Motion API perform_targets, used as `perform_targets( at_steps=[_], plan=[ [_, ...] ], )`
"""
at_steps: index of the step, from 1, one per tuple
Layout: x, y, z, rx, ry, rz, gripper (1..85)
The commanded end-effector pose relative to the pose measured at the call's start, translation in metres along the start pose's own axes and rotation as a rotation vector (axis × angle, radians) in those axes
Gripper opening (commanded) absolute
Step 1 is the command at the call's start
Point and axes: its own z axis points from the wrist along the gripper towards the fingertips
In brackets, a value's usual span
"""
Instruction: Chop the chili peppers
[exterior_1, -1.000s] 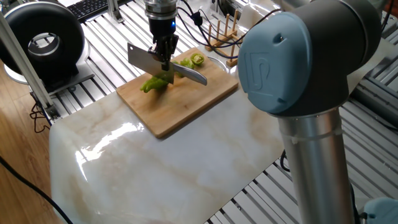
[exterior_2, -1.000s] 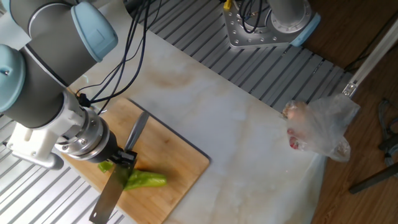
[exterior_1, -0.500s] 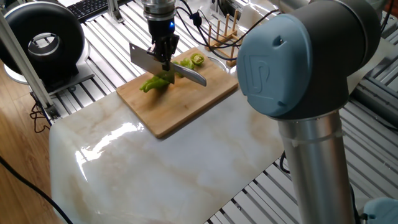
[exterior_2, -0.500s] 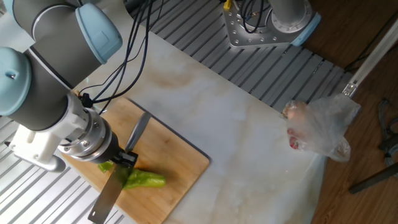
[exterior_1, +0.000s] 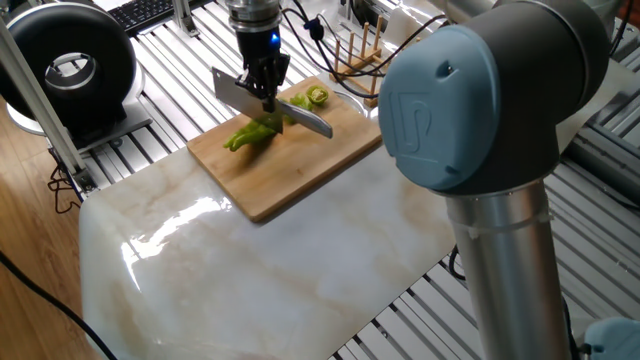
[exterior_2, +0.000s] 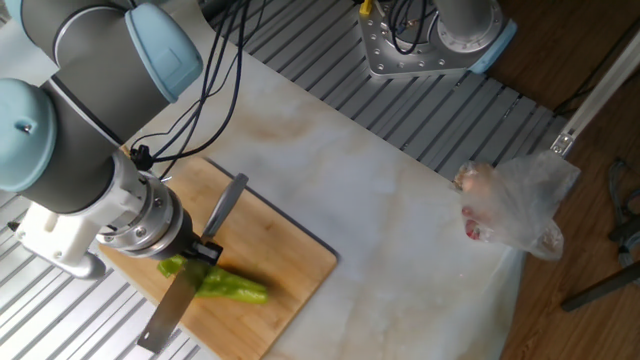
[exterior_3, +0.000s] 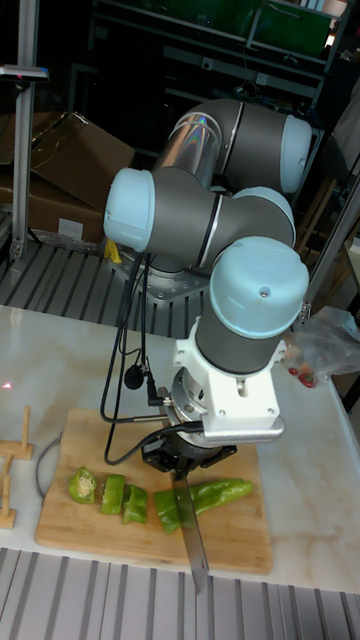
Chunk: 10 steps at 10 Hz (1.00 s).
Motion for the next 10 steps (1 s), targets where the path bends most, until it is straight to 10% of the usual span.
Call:
perform_targets(
  at_steps=[1,10],
  plan=[
    [0.006,-0.001,-0.002,0.004,0.013,0.028,1.3],
    [0.013,-0.006,-0.005,-0.077,-0.037,0.003,1.3]
  ],
)
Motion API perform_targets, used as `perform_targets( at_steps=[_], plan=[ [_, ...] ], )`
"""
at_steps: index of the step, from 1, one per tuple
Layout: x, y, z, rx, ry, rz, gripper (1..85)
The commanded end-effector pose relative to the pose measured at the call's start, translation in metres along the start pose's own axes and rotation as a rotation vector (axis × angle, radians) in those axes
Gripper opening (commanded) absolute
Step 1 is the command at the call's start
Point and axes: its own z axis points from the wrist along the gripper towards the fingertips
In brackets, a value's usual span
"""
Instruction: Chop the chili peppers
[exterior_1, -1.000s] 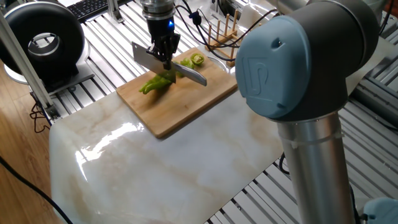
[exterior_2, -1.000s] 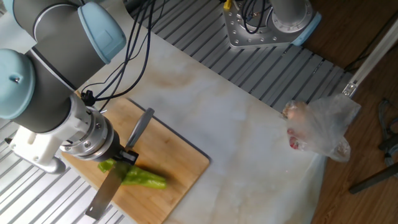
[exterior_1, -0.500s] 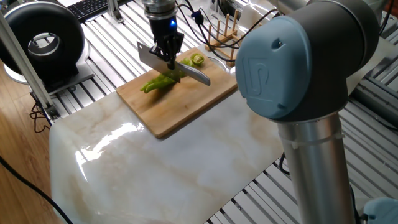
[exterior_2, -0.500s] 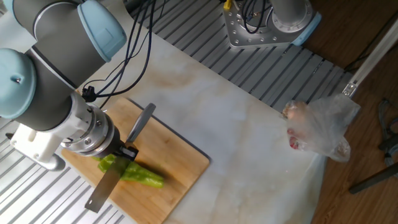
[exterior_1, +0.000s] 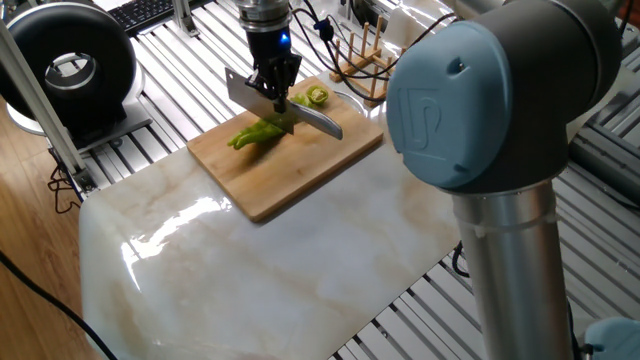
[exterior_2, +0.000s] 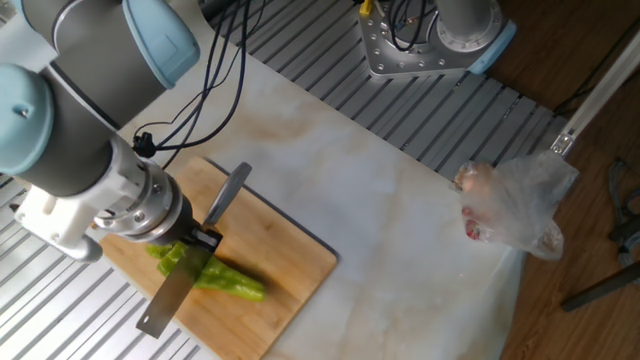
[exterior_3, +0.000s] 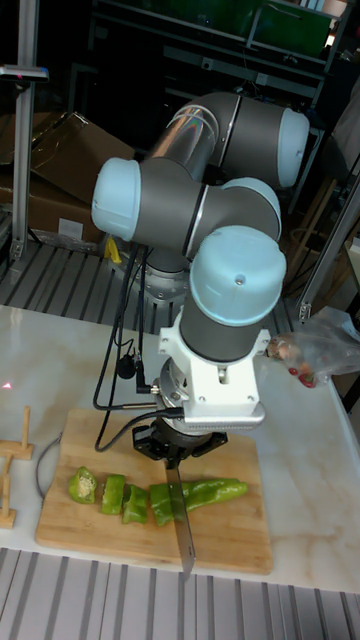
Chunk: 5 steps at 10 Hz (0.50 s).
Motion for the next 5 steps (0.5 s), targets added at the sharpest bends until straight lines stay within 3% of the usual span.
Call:
perform_targets(
  at_steps=[1,5],
  plan=[
    [-0.0029,0.0020,-0.0028,-0.065,-0.049,-0.025,1.3],
    [-0.0045,0.0002,0.0033,-0.091,-0.065,-0.039,1.3]
  ],
)
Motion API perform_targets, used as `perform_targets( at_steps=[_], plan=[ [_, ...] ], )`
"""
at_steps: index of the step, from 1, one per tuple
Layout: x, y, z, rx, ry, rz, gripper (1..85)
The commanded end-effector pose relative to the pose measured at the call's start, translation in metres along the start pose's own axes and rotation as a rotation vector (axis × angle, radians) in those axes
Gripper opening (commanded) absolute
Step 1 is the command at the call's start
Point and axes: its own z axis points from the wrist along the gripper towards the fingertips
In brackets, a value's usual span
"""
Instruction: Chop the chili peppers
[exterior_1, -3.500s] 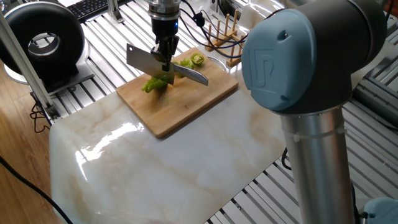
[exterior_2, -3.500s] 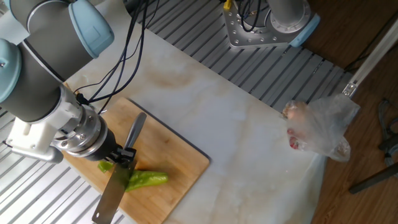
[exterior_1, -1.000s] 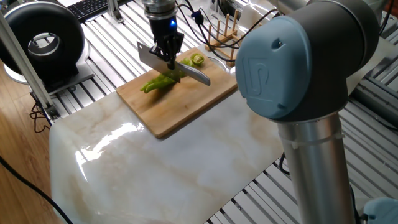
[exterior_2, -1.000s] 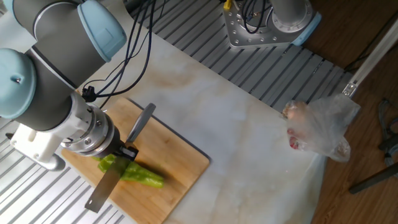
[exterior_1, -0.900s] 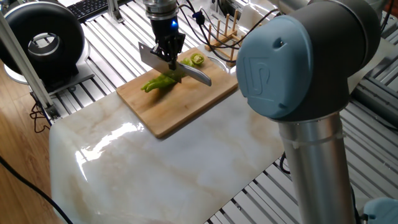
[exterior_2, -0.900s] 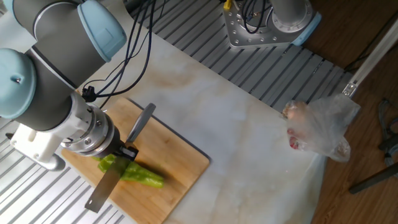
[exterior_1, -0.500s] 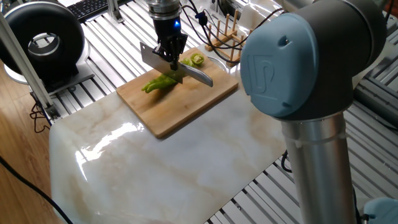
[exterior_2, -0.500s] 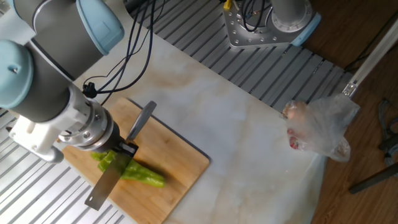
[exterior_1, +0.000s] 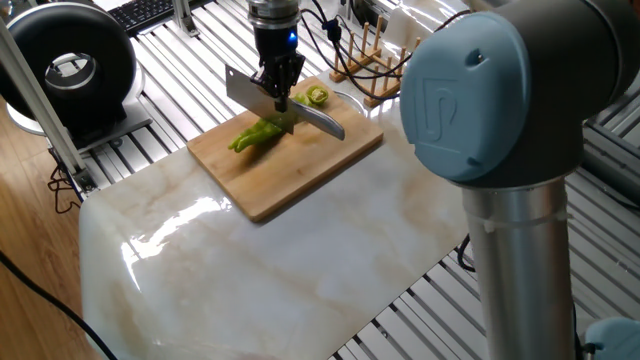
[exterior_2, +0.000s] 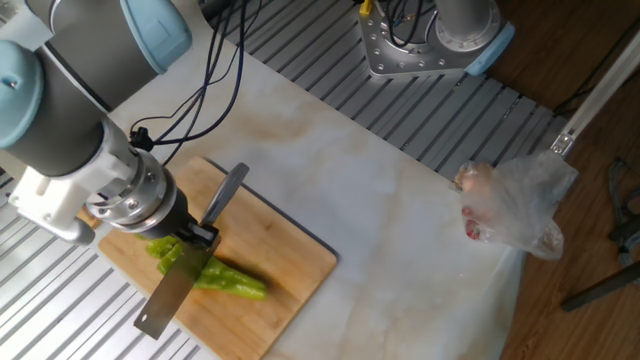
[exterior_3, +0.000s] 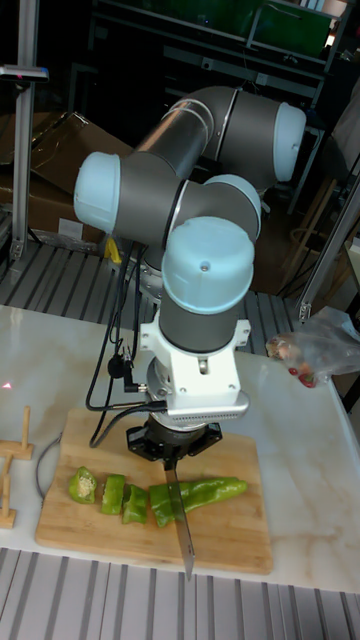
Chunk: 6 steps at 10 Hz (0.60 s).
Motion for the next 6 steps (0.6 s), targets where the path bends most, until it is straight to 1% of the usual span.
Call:
perform_targets(
  at_steps=[1,2,5,6],
  plan=[
    [-0.0009,0.0031,-0.0008,-0.035,-0.019,-0.012,1.3],
    [-0.0016,0.0034,-0.0012,-0.041,-0.025,-0.016,1.3],
    [-0.0025,0.0050,-0.0005,-0.080,-0.046,-0.038,1.3],
    [-0.0023,0.0040,0.0006,-0.081,-0.048,-0.042,1.3]
  ],
)
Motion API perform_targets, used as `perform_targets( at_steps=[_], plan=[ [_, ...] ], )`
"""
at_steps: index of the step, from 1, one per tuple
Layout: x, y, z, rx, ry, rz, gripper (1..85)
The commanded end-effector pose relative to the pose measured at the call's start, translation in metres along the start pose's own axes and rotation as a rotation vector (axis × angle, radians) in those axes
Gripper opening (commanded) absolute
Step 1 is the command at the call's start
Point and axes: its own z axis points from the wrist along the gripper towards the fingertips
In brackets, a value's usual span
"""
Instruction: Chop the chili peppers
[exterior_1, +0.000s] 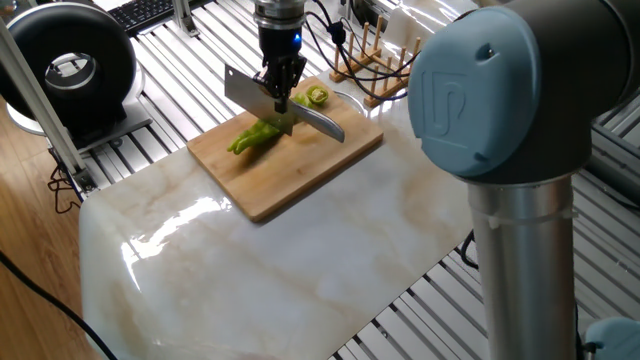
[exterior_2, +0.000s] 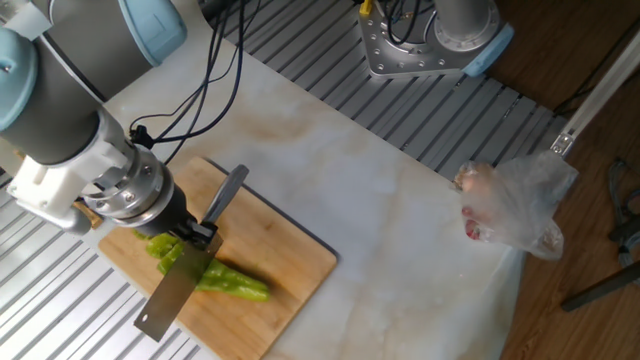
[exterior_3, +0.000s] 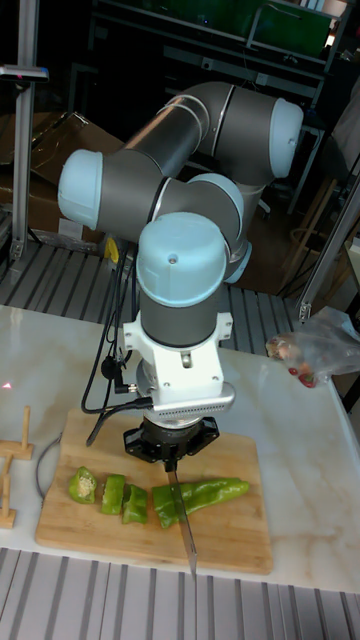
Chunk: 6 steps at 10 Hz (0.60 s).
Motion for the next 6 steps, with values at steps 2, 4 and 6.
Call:
perform_targets(
  at_steps=[2,4,6],
  plan=[
    [-0.0003,-0.0004,0.0023,-0.031,-0.013,-0.020,1.3],
    [0.0004,-0.0001,0.0056,-0.036,-0.002,-0.031,1.3],
    [0.0011,-0.0008,0.0082,-0.038,0.007,-0.050,1.3]
  ],
)
